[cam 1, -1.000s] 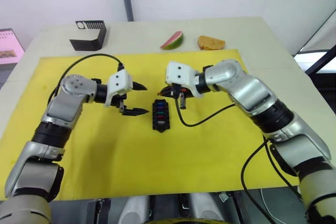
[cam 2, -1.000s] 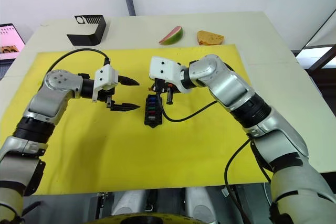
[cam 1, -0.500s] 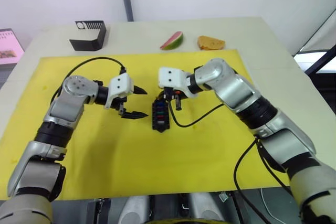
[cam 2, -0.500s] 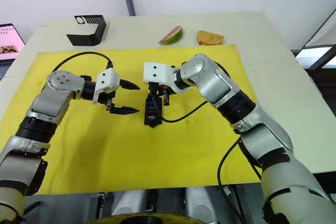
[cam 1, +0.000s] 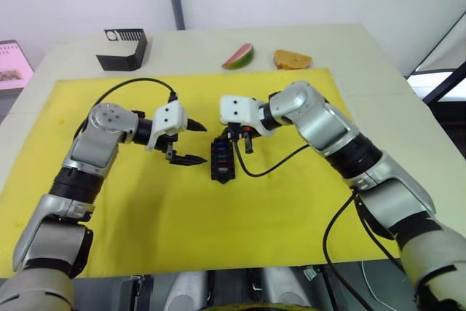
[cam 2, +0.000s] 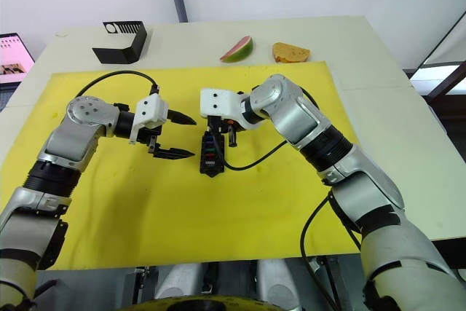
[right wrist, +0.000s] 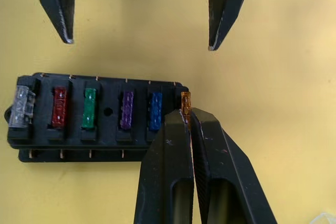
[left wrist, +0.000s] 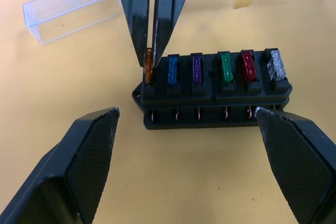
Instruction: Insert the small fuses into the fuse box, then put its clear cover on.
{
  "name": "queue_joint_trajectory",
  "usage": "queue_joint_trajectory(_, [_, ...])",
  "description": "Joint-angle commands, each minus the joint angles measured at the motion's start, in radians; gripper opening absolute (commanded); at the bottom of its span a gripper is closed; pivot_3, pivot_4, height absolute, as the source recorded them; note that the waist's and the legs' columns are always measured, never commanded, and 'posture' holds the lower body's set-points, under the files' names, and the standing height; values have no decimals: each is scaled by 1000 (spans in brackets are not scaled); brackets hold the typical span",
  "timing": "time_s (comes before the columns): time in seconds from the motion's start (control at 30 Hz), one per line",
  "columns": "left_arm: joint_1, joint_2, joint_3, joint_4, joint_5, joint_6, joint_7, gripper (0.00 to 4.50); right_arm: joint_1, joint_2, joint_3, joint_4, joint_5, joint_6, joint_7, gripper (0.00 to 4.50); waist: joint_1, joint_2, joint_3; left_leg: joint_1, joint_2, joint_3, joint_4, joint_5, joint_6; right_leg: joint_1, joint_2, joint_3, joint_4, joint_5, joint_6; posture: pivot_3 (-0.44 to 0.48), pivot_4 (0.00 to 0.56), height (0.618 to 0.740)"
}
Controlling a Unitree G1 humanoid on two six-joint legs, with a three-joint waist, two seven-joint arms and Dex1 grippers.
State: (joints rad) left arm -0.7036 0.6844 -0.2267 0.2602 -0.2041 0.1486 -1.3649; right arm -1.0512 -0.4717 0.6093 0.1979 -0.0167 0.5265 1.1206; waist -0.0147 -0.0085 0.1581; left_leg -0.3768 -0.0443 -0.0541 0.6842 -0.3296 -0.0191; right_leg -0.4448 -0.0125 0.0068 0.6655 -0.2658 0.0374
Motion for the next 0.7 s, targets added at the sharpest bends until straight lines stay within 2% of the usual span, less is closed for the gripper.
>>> queue_joint_trajectory(0.03, [-9,-1,17,-33,4,-4,8,4383,-13,9,-40,-12,-9,-15,11,0,0,0,0,0,0,0,0,0,0,0,0,0,0,0,0,0,150,740])
queue_joint_trajectory(0.7, [-19,-24,4,-19,40,-21,11,4383,-23,24,-30,23,-58,-32,62,0,0,0,0,0,0,0,0,1,-2,0,0,0,1,0,0,0,150,740])
